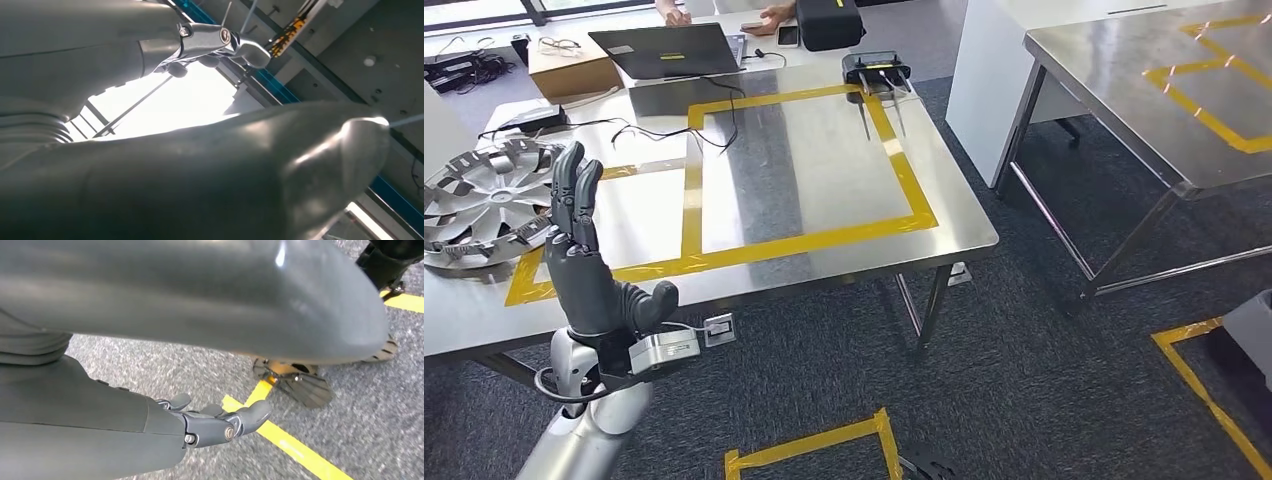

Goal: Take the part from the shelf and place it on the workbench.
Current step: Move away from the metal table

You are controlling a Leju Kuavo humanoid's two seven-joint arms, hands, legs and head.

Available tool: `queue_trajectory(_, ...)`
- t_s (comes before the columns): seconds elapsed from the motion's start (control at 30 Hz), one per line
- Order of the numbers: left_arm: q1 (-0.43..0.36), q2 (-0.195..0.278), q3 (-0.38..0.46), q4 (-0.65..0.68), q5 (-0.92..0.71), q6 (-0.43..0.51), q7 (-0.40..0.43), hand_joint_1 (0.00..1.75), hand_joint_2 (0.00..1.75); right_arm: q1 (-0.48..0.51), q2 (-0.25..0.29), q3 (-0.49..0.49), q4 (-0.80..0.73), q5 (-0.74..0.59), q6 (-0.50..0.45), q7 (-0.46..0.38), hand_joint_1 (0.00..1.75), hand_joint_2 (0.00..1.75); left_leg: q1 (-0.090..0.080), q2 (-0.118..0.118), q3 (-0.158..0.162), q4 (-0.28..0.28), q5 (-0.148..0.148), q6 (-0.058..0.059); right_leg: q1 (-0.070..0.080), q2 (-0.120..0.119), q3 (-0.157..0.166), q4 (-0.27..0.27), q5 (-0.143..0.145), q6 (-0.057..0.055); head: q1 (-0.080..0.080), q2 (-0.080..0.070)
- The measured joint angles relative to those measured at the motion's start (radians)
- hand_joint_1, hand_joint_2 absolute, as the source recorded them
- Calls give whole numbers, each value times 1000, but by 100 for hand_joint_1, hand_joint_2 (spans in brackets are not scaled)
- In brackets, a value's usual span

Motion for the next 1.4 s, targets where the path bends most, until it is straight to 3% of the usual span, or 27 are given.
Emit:
queue_trajectory(0.03,3,0,0,-1,-3,0,-1,0,0,0,0,-2,0,-1,0,2,0,0,1,0,-12,63,-45,-5,0,-1,-15,0,11,-2,0,0)
queue_trajectory(0.07,8,0,0,-2,-4,0,-4,0,0,0,0,-3,0,1,0,6,0,0,3,0,-18,117,-70,-9,0,-1,-29,1,23,-1,-1,0)
queue_trajectory(0.13,16,0,2,-3,2,0,-14,0,0,0,0,-5,0,7,0,12,0,0,6,0,7,146,-54,-12,0,-2,-59,3,45,2,-1,0)
queue_trajectory(0.2,19,0,4,-5,11,0,-21,0,0,-1,0,-5,0,10,0,11,0,0,9,0,90,55,-13,-12,-1,-3,-87,8,65,9,0,0)
queue_trajectory(0.27,20,0,4,-9,15,0,-24,0,0,-1,-1,-5,0,11,0,9,0,0,6,-2,175,-68,-21,-3,-1,-2,-105,12,83,22,0,0)
queue_trajectory(0.33,25,-1,8,-13,18,0,-31,0,0,-1,-2,-5,-1,11,0,6,0,0,-1,-6,199,-118,-36,16,-1,-1,-108,10,102,37,0,0)
queue_trajectory(0.4,36,-4,15,-16,25,0,-38,0,0,3,-6,-5,-1,12,0,1,0,0,-2,-5,186,-120,-20,37,-5,0,-110,5,111,51,-1,0)
queue_trajectory(0.47,50,-8,20,-22,32,0,-39,0,0,9,-10,-5,0,16,0,-2,0,0,0,-1,168,-124,5,55,-8,1,-128,44,55,61,1,0)
queue_trajectory(0.53,66,-10,21,-32,40,0,-37,0,0,13,-13,-5,0,19,0,-3,0,0,-1,0,141,-124,30,64,-8,1,-159,158,-55,65,3,0)
queue_trajectory(0.57,75,-10,21,-36,43,0,-36,0,0,14,-15,-5,0,19,0,-3,0,0,-2,0,125,-123,43,66,-7,1,-172,223,-94,67,3,0)
queue_trajectory(0.6,85,-10,21,-41,46,0,-34,0,0,15,-17,-5,0,18,0,-4,0,0,-4,0,108,-121,55,66,-6,1,-175,273,-111,67,3,0)
queue_trajectory(0.63,93,-10,21,-44,48,0,-33,0,0,16,-18,-5,0,17,0,-4,0,0,-6,1,92,-120,67,66,-5,1,-163,294,-105,66,3,0)
queue_trajectory(0.67,99,-10,21,-48,50,0,-32,0,0,16,-19,-5,0,16,0,-4,0,0,-7,1,76,-118,77,65,-3,1,-133,279,-84,62,3,0)
queue_trajectory(0.73,107,-9,22,-59,55,0,-31,0,0,15,-23,-5,-1,12,0,-7,0,0,-9,1,52,-114,97,60,3,2,-27,157,-53,48,3,0)
queue_trajectory(0.8,114,-10,27,-74,55,0,-31,0,0,13,-25,-5,-1,6,0,-13,0,0,-10,2,42,-114,114,51,12,2,55,35,-61,34,3,0)
queue_trajectory(0.83,119,-10,30,-81,52,0,-33,0,0,13,-26,-5,-1,6,0,-15,0,0,-9,2,41,-116,122,45,16,2,69,7,-69,28,4,0)
queue_trajectory(0.9,129,-9,42,-92,48,0,-39,0,0,14,-26,-5,-1,10,0,-16,0,0,-7,3,40,-123,137,32,18,1,62,-4,-55,17,6,0)
queue_trajectory(0.93,136,-9,52,-98,47,0,-45,0,0,13,-26,-5,-1,14,0,-16,0,0,-7,1,36,-121,132,26,15,0,56,-9,-44,11,6,0)
queue_trajectory(1.0,152,-8,77,-112,47,0,-60,0,0,11,-26,-5,-1,21,0,-15,0,0,-5,-2,16,-73,66,14,7,-3,38,-18,-16,-1,5,0)
queue_trajectory(1.07,166,-9,101,-123,48,0,-71,0,0,8,-27,-5,-1,23,0,-11,0,0,0,-3,-12,45,-35,3,6,-4,11,-18,8,-6,4,0)
queue_trajectory(1.1,172,-10,110,-125,48,0,-72,0,0,7,-27,-5,-1,23,0,-10,0,0,2,-3,-19,102,-63,-1,6,-5,-4,-17,19,-5,4,0)
queue_trajectory(1.13,177,-13,116,-127,47,0,-71,0,0,5,-28,-5,-1,23,0,-9,0,0,4,-3,-16,141,-67,-5,5,-7,-20,-15,31,-3,4,0)
queue_trajectory(1.2,182,-20,123,-128,42,0,-67,0,0,-1,-29,-5,-1,23,0,-10,0,0,9,-3,33,124,-23,-10,3,-9,-53,-8,52,4,4,0)
queue_trajectory(1.23,182,-25,124,-130,40,0,-63,0,0,-5,-30,-5,-1,22,0,-10,0,0,12,-3,80,70,-4,-11,1,-10,-68,-2,61,9,4,0)
queue_trajectory(1.3,182,-36,125,-136,38,0,-53,0,0,-12,-34,-5,-2,19,0,-8,0,0,10,-5,176,-56,-14,-6,1,-10,-89,8,78,21,5,0)
queue_trajectory(1.33,182,-41,125,-140,37,0,-49,0,0,-16,-36,-5,-2,16,0,-7,0,0,9,-6,201,-98,-29,2,2,-10,-94,10,86,29,7,0)
queue_trajectory(1.4,182,-48,126,-144,31,0,-43,0,0,-19,-41,-5,-3,14,0,-7,0,0,4,-7,197,-117,-31,23,2,-10,-97,5,105,42,11,0)
